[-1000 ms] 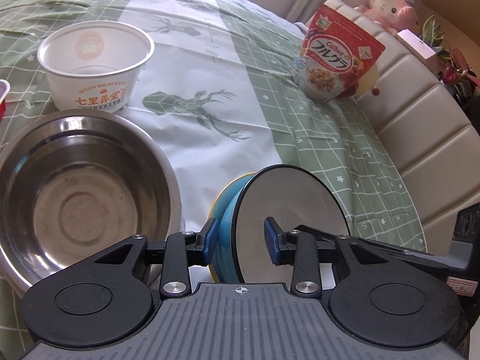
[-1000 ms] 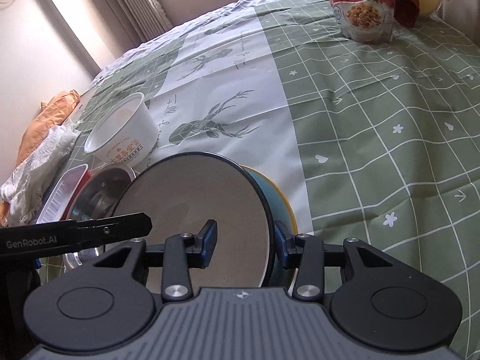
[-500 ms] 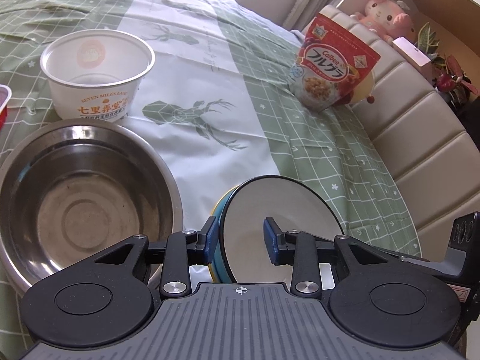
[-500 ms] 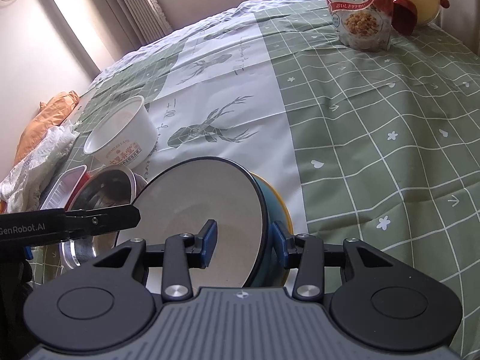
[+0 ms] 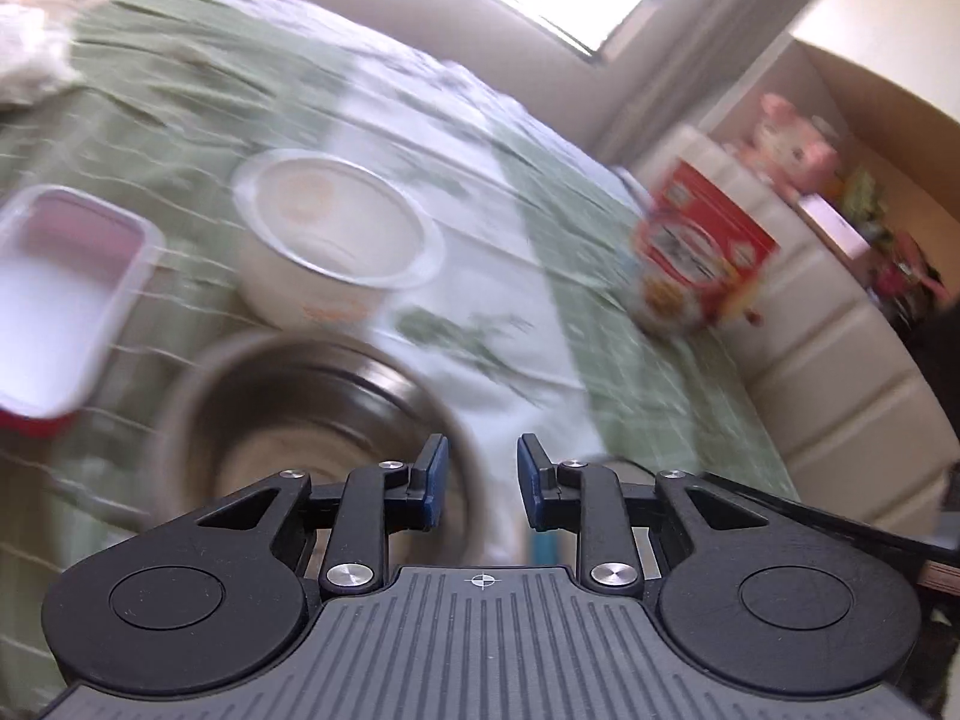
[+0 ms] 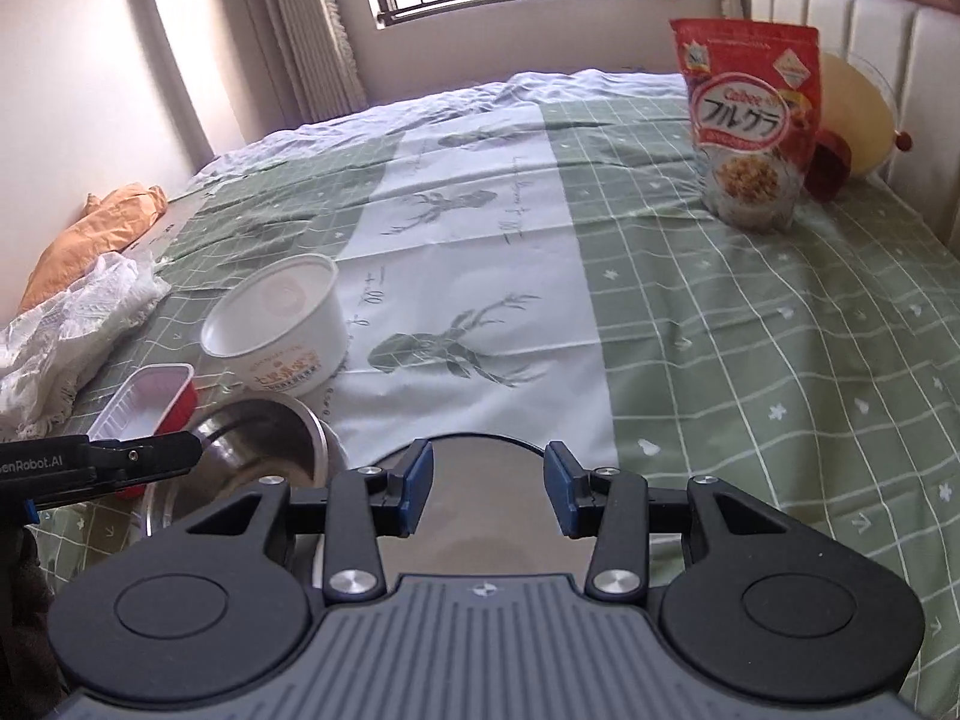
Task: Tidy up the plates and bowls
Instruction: 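Move the right gripper to the white paper bowl and grasp its rim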
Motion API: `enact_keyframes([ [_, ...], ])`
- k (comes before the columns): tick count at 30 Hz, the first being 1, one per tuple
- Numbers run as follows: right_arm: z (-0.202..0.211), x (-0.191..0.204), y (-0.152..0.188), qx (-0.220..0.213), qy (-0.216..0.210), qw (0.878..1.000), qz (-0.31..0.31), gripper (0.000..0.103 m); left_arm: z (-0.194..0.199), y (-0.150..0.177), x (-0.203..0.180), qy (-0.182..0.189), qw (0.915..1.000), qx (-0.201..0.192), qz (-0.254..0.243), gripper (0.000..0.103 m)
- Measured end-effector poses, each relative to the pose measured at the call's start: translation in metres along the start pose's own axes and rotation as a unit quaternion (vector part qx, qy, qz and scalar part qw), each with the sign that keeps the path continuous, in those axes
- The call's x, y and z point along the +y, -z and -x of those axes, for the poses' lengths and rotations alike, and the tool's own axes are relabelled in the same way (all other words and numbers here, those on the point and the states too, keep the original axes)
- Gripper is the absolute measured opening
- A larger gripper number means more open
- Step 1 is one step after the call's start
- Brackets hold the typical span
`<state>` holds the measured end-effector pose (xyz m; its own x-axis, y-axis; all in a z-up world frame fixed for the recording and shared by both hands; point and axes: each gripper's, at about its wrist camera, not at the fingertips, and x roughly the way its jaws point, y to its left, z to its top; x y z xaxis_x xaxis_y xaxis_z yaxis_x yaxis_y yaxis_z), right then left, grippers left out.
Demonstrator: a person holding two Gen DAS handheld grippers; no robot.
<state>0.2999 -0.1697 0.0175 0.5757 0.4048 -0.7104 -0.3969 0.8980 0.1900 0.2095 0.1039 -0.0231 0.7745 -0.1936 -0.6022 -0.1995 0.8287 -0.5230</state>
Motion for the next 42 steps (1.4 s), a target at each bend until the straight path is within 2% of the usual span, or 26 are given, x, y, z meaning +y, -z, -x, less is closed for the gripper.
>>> enact_keyframes([
  [2, -0.011, 0.020, -0.008, 0.015, -0.015, 1.000, 0.011, 0.041, 0.008, -0.007, 0.021, -0.033, 0.9991, -0.016, 0.023, 0.028],
  [4, -0.023, 0.039, -0.016, 0.028, -0.028, 0.999, 0.026, 0.041, 0.011, -0.016, 0.039, -0.042, 0.9980, -0.015, 0.044, 0.028],
  [10, -0.063, 0.075, -0.038, 0.068, -0.052, 0.996, 0.017, 0.042, 0.015, -0.042, 0.074, -0.037, 0.9925, -0.053, 0.104, 0.028],
  [12, -0.078, 0.081, -0.046, 0.077, -0.053, 0.996, 0.007, 0.043, 0.006, -0.051, 0.084, -0.030, 0.9912, -0.054, 0.117, 0.028],
  [15, -0.095, 0.087, -0.063, 0.077, -0.042, 0.996, -0.005, 0.051, -0.016, -0.066, 0.091, -0.019, 0.9910, -0.054, 0.121, 0.028],
  [18, -0.111, 0.088, -0.083, 0.086, -0.037, 0.996, -0.010, 0.051, -0.039, -0.084, 0.099, -0.008, 0.9917, -0.041, 0.122, 0.028],
  [26, -0.188, 0.096, -0.130, 0.142, -0.043, 0.988, -0.043, 0.051, -0.094, -0.126, 0.119, -0.041, 0.9920, -0.013, 0.118, 0.028],
  [33, -0.262, 0.105, -0.128, 0.214, -0.031, 0.975, -0.051, 0.048, -0.142, -0.121, 0.128, -0.025, 0.9922, 0.033, 0.117, 0.029],
  [38, -0.285, 0.111, -0.123, 0.235, -0.012, 0.971, -0.031, 0.046, -0.158, -0.118, 0.136, -0.021, 0.9904, 0.047, 0.128, 0.031],
  [42, -0.298, 0.110, -0.117, 0.253, -0.005, 0.967, -0.030, 0.041, -0.167, -0.119, 0.139, -0.013, 0.9918, 0.048, 0.118, 0.031],
])
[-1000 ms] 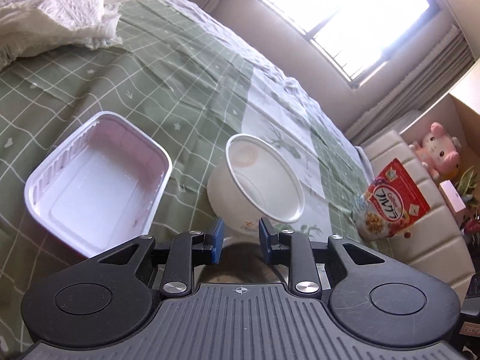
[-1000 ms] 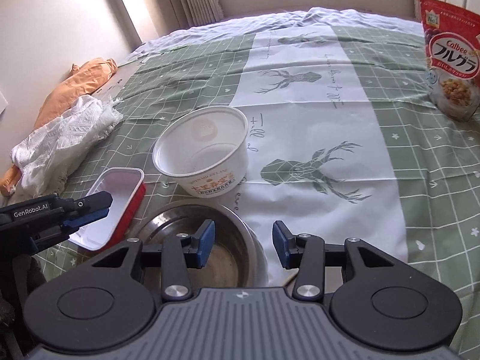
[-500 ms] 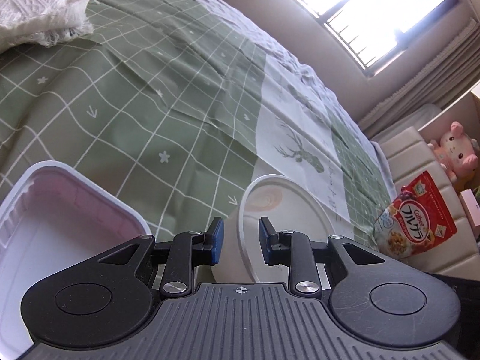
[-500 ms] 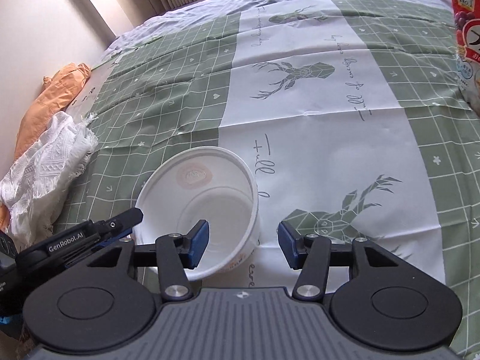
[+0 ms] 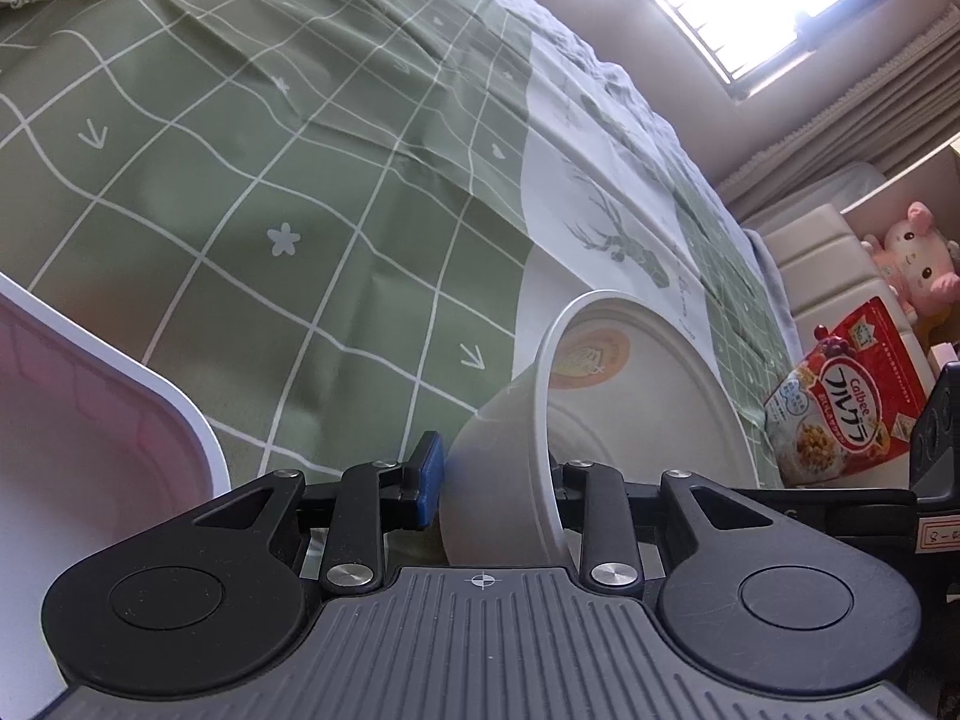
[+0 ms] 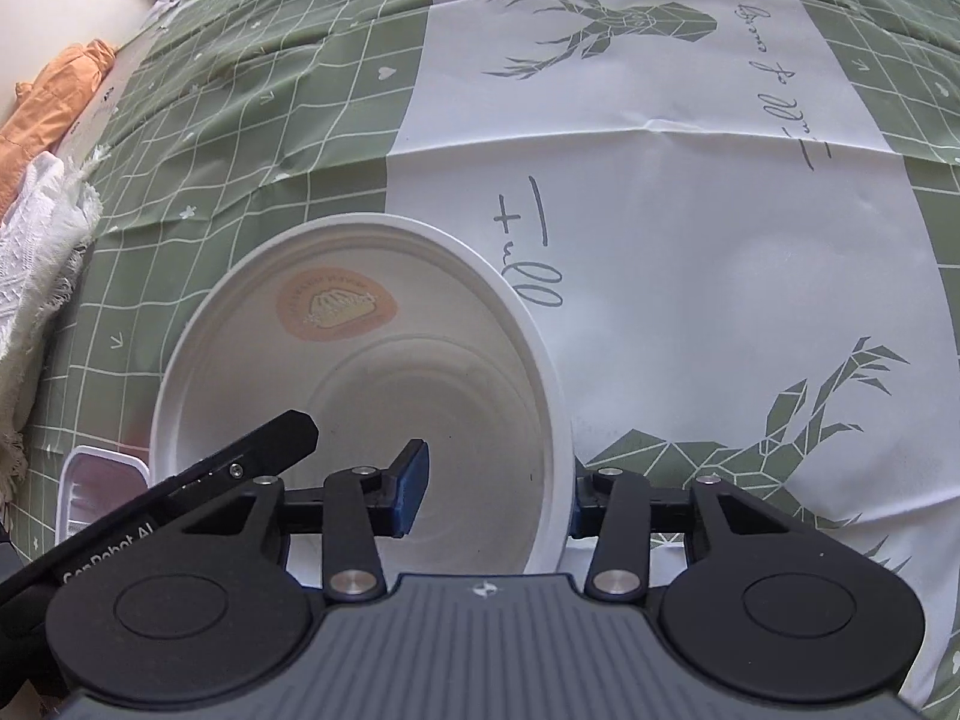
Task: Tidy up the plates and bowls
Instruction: 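Move the right gripper to the white paper bowl and grasp its rim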
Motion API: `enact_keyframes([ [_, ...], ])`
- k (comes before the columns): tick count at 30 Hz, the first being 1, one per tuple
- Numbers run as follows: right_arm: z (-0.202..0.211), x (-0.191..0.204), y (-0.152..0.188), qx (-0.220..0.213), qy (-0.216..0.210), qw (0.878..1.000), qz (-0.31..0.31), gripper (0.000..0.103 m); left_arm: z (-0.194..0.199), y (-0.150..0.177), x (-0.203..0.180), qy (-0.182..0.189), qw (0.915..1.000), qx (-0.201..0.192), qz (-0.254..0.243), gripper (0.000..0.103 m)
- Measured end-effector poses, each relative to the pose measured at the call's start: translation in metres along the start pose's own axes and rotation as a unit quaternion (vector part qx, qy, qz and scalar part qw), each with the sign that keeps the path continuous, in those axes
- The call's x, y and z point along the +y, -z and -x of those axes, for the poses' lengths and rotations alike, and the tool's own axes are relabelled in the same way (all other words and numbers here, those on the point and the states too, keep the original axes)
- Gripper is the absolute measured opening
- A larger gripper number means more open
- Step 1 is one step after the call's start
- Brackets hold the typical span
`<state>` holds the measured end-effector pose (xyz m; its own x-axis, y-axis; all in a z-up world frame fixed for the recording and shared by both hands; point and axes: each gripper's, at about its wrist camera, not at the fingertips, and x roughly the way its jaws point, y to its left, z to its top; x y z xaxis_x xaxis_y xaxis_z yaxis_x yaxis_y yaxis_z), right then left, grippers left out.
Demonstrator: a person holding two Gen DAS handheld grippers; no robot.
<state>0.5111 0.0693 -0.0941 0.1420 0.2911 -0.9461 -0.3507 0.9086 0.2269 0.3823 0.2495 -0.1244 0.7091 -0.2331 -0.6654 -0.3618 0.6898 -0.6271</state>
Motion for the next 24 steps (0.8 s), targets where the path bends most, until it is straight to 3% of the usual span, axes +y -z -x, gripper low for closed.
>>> enact_keyframes([
  [11, 0.019, 0.003, 0.007, -0.004, 0.006, 1.000, -0.011, 0.040, 0.010, 0.000, -0.009, 0.009, 0.9995, 0.012, -0.028, 0.031],
  [24, 0.120, 0.009, 0.058, -0.054, -0.004, 0.998, 0.010, 0.040, 0.095, 0.016, -0.065, 0.036, 0.9971, -0.024, -0.062, 0.031],
])
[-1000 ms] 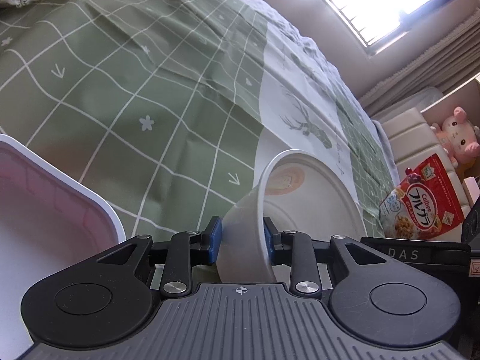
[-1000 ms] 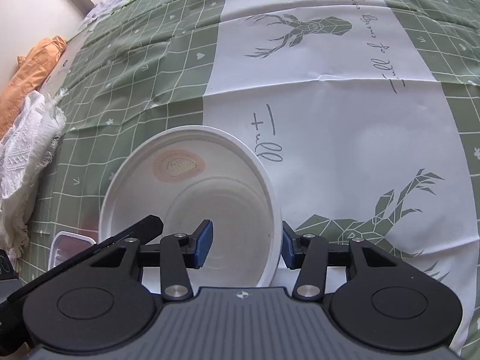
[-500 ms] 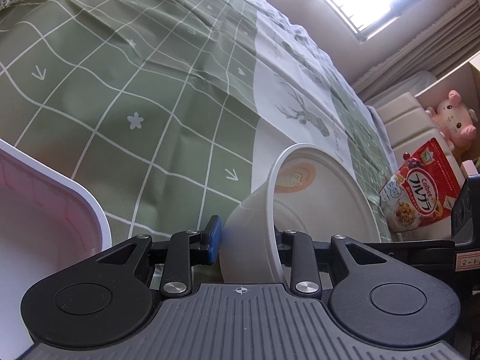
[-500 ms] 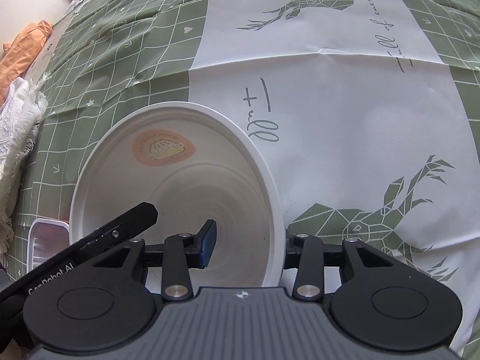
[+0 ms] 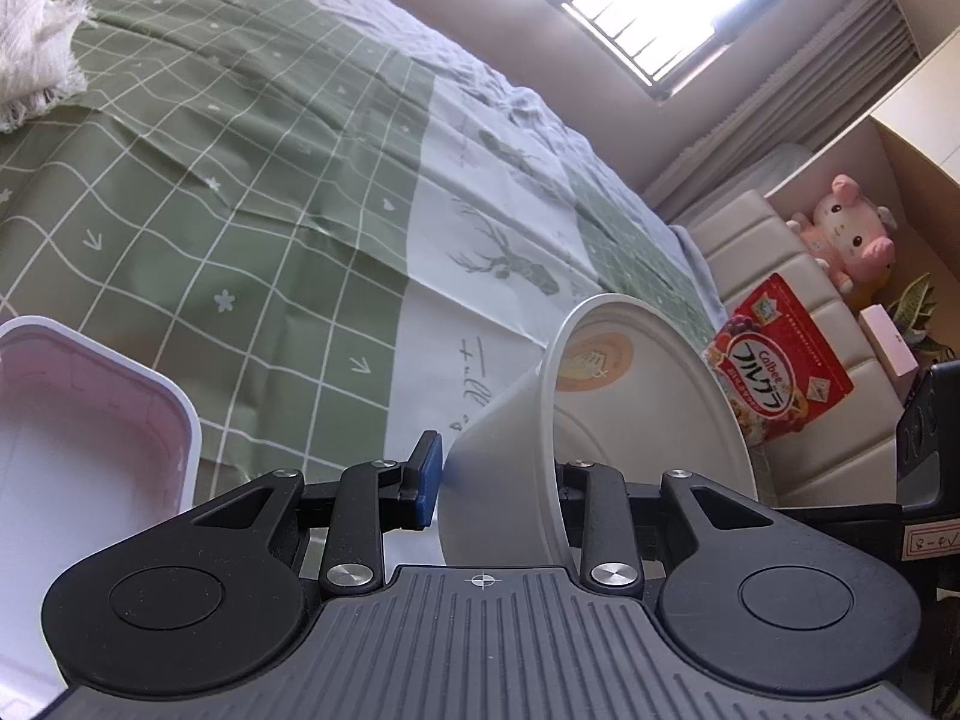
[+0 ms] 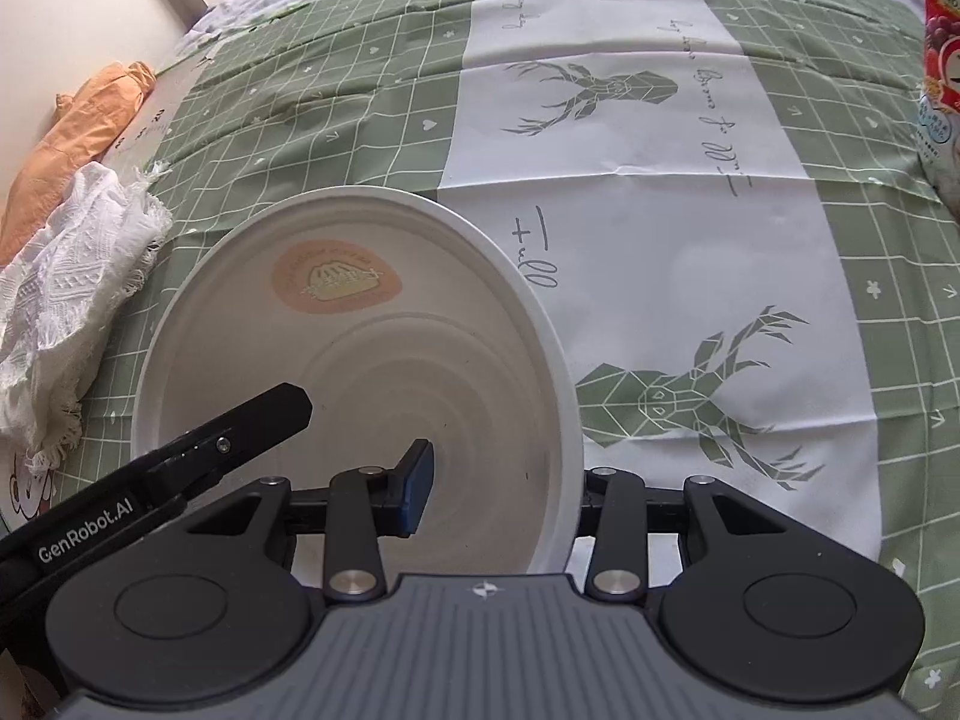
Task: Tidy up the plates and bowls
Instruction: 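Lower the white paper bowl onto the blue bowl stack with the right gripper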
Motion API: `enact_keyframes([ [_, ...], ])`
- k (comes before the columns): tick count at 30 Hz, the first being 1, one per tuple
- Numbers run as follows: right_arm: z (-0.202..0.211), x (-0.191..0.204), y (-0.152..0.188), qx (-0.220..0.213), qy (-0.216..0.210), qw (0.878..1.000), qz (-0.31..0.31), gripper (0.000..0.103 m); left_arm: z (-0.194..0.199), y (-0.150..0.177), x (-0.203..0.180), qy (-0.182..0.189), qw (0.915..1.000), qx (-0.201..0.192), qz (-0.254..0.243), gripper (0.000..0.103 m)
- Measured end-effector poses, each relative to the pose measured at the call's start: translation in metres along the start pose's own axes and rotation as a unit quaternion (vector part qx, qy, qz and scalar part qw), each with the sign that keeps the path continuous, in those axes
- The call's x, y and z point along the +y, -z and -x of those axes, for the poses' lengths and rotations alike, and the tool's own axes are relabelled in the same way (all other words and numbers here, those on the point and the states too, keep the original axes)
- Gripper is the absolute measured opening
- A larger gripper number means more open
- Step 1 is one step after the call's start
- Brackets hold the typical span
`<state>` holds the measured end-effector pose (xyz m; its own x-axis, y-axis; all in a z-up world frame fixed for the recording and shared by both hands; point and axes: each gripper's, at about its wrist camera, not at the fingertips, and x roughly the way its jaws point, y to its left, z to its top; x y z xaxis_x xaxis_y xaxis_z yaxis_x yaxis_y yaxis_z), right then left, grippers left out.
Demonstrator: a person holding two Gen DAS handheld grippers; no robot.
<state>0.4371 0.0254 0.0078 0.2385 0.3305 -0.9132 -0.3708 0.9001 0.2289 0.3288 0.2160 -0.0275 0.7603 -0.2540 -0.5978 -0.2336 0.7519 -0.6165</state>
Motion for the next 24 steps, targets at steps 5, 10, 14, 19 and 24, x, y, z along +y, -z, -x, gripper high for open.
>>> enact_keyframes([
  [5, 0.044, -0.021, 0.035, -0.014, 0.001, 1.000, -0.004, 0.040, 0.023, 0.021, -0.035, 0.014, 0.9998, 0.002, -0.013, 0.032],
  [10, 0.077, -0.049, 0.074, -0.021, 0.005, 1.000, -0.006, 0.040, 0.041, 0.059, -0.064, 0.027, 0.9995, 0.007, -0.013, 0.032],
  [14, 0.095, -0.079, 0.104, -0.024, 0.013, 0.999, -0.017, 0.040, 0.043, 0.093, -0.086, 0.043, 0.9986, 0.025, -0.017, 0.032],
  [19, 0.098, -0.121, 0.135, -0.016, 0.026, 0.998, -0.046, 0.040, 0.022, 0.132, -0.115, 0.031, 0.9938, 0.083, -0.066, 0.032],
  [24, 0.091, -0.149, 0.152, -0.009, 0.014, 0.997, -0.076, 0.040, 0.006, 0.157, -0.128, 0.012, 0.9892, 0.116, -0.089, 0.032],
])
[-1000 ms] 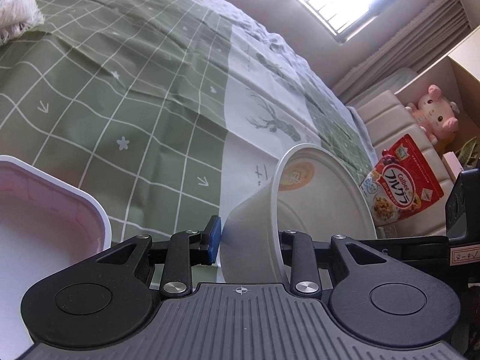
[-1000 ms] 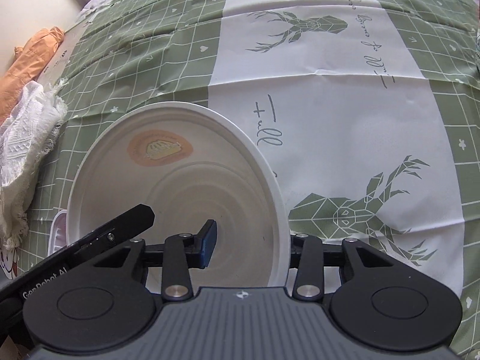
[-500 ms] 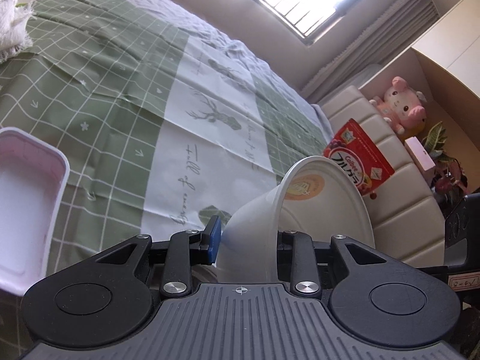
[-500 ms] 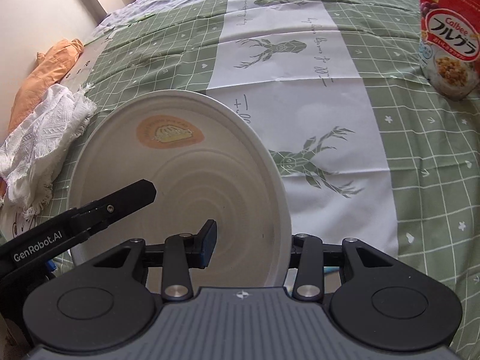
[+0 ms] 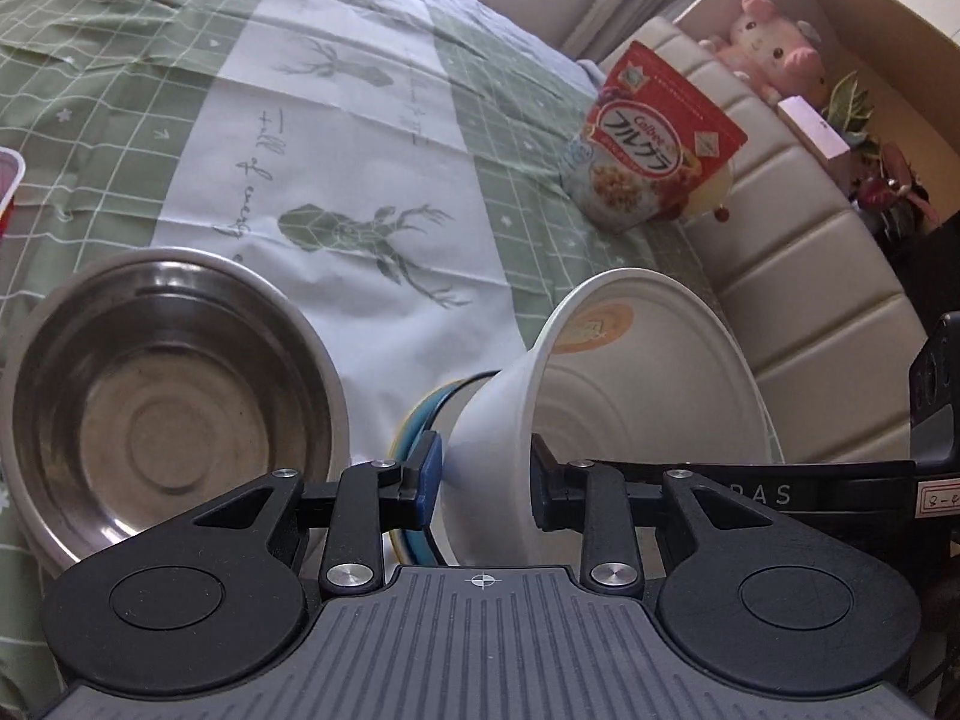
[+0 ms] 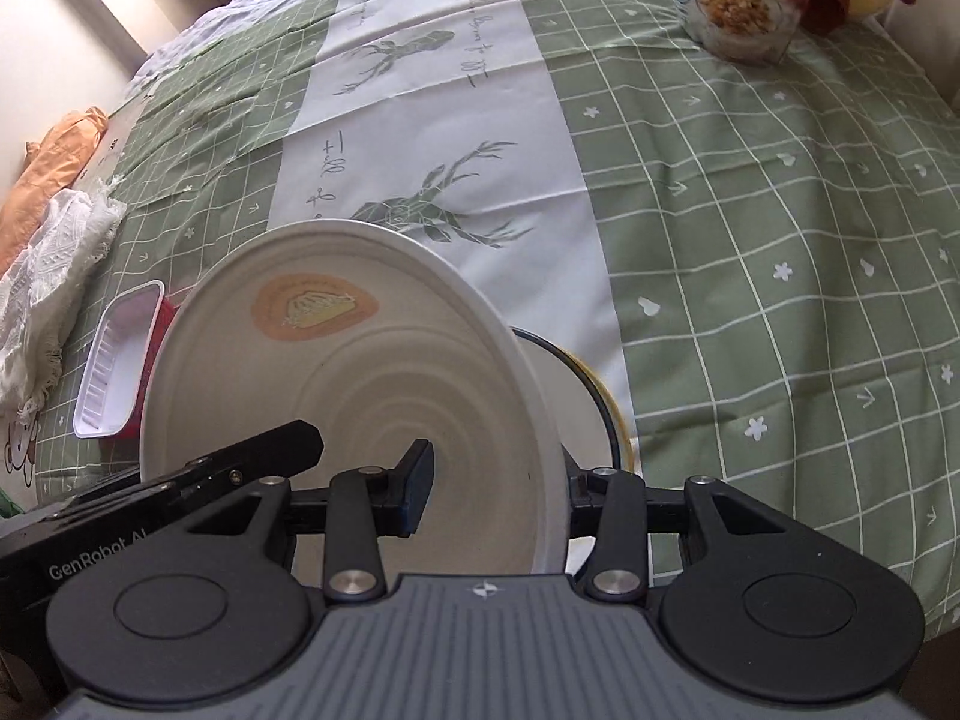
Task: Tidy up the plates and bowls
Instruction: 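Lower the white paper bowl onto the blue bowl stack with the right gripper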
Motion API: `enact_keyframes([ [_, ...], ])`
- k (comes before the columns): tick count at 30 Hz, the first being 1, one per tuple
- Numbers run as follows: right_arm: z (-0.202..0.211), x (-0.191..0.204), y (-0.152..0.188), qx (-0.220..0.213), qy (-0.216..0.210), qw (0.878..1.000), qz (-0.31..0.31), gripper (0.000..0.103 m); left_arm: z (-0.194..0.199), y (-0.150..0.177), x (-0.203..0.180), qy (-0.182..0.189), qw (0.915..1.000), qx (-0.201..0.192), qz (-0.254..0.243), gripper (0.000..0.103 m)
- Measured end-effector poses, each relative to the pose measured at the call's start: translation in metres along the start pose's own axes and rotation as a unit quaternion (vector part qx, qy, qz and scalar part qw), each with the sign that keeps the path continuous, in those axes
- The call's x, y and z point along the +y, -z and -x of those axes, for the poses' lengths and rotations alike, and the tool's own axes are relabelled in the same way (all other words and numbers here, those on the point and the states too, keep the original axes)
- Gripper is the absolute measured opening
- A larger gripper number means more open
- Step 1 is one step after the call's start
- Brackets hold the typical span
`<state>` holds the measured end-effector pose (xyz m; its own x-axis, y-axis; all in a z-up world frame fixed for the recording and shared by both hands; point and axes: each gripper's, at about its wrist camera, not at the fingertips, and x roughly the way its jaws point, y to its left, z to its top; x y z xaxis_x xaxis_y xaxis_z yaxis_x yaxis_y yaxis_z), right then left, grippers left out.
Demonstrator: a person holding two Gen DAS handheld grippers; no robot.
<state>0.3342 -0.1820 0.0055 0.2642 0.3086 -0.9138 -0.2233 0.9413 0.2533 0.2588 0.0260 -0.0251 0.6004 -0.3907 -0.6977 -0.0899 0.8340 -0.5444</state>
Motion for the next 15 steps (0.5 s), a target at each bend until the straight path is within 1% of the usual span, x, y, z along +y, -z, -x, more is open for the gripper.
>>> enact_keyframes([
  [5, -0.005, -0.005, 0.005, -0.017, -0.004, 1.000, 0.010, 0.040, -0.011, 0.006, 0.004, -0.007, 0.9997, 0.012, 0.021, 0.031],
  [7, -0.007, -0.006, 0.008, -0.037, -0.001, 0.999, 0.016, 0.040, -0.013, 0.008, 0.003, -0.013, 0.9996, 0.014, 0.019, 0.031],
  [10, -0.007, -0.011, 0.020, -0.080, -0.002, 0.997, 0.010, 0.040, -0.016, 0.012, 0.000, -0.014, 0.9997, 0.015, 0.016, 0.031],
  [15, 0.001, -0.026, 0.039, -0.144, -0.052, 0.988, -0.029, 0.040, -0.012, 0.014, 0.001, -0.017, 0.9997, -0.004, 0.019, 0.030],
])
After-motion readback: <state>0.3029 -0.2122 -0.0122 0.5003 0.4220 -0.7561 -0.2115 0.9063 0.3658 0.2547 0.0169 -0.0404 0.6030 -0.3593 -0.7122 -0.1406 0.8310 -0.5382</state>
